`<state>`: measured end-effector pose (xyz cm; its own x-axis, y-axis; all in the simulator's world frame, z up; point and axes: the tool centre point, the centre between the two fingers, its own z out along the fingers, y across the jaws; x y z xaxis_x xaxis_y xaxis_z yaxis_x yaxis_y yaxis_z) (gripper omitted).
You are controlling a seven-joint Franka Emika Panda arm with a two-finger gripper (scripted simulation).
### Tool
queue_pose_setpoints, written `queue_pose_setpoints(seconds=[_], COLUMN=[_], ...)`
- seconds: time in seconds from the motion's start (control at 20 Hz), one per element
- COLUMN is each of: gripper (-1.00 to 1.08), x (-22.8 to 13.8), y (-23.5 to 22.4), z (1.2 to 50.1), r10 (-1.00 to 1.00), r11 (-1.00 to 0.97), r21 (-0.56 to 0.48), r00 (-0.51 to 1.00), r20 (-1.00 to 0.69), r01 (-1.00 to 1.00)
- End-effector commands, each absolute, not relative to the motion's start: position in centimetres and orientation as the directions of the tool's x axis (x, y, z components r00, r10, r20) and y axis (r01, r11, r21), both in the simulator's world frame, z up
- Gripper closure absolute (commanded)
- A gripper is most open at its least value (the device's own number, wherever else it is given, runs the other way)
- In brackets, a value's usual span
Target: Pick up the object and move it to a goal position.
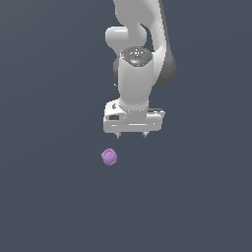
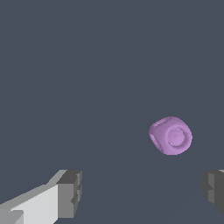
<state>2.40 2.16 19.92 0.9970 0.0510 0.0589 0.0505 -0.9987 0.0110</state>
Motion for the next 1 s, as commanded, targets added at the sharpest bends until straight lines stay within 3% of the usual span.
queue_pose_setpoints(seconds=[0.0,0.45,0.95], gripper=[-0.92,-0.92,-0.92], x=[2.4,1.8,2.0], y=[2.2,4.3,3.6], z=[19.9,20.6,19.9], r10=[0.051,0.093,0.118], r11=[-0.999,-0.995,-0.993], r21=[0.011,0.021,0.021], r00=[0.997,0.995,0.992], r20=[0.059,0.043,0.041], r01=[0.050,0.093,0.118])
